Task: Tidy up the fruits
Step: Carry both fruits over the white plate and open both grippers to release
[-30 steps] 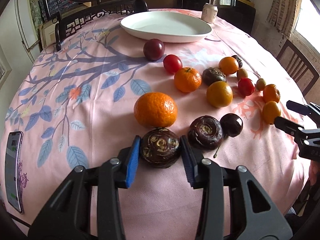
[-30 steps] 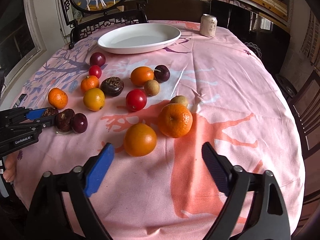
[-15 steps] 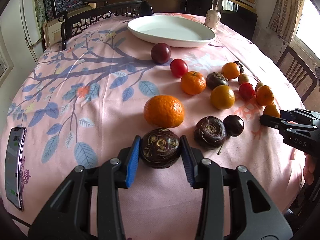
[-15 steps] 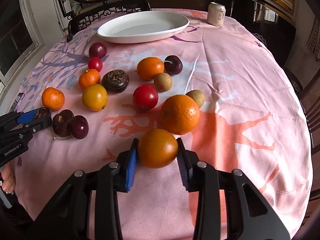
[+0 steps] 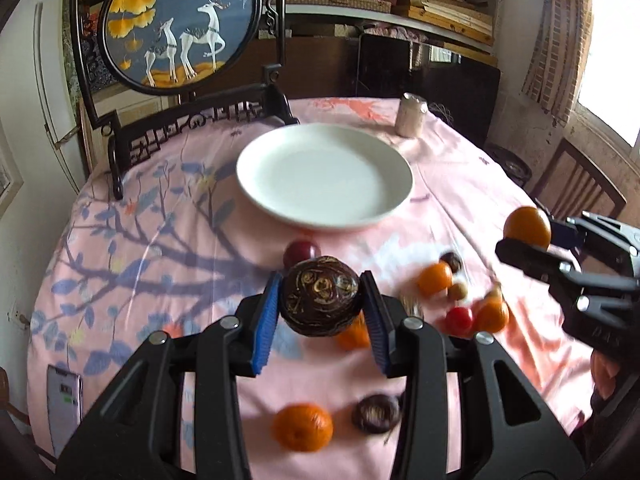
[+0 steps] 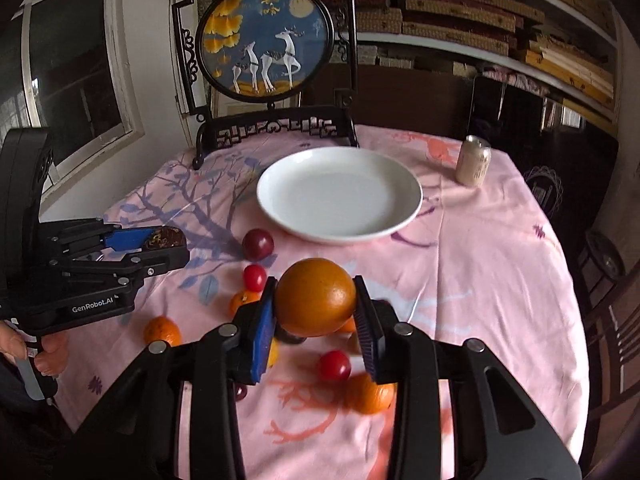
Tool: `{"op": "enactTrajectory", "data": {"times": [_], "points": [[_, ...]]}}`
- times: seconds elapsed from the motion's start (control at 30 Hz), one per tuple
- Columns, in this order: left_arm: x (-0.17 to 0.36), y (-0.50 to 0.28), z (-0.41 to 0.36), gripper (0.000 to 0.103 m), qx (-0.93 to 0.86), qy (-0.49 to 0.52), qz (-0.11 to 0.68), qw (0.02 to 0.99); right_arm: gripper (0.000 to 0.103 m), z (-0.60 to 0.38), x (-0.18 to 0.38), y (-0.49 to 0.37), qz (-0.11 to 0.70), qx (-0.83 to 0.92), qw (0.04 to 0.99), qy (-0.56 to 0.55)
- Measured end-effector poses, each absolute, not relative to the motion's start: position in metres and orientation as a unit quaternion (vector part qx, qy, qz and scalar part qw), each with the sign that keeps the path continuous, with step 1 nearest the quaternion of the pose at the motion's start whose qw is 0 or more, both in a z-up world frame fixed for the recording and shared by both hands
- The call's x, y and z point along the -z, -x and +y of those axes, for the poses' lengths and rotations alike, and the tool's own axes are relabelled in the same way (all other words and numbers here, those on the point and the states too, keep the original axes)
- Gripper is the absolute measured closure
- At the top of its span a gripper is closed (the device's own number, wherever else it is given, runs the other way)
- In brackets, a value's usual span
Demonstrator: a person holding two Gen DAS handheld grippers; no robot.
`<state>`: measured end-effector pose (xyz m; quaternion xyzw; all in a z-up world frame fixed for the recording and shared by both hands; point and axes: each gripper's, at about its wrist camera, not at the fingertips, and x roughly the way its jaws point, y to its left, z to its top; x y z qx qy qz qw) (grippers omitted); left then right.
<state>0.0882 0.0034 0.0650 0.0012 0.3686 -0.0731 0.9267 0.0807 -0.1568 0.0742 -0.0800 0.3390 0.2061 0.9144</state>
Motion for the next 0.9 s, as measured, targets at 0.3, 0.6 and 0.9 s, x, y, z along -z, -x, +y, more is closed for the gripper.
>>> {"op": "enactTrajectory", "data": {"times": [0.3, 0.6, 0.9], "points": [[-0.041, -0.225, -0.008, 0.063, 0.016, 0.006, 0.424, 0.906, 0.066, -0.122, -0.028, -0.205, 0.412, -0.159, 0.893, 0.087], [-0.003, -0.257, -0.006, 0.029, -0.005, 0.035, 0.456, 0.889, 0.045, -0.108, 0.0, -0.23, 0.429, -0.167, 0.883, 0.098], [-0.036, -0.183, 0.008, 0.007, -0.012, 0.042, 0.412, 0.91, 0.045, -0.172, -0.028, -0.167, 0.417, -0.201, 0.885, 0.042]]}}
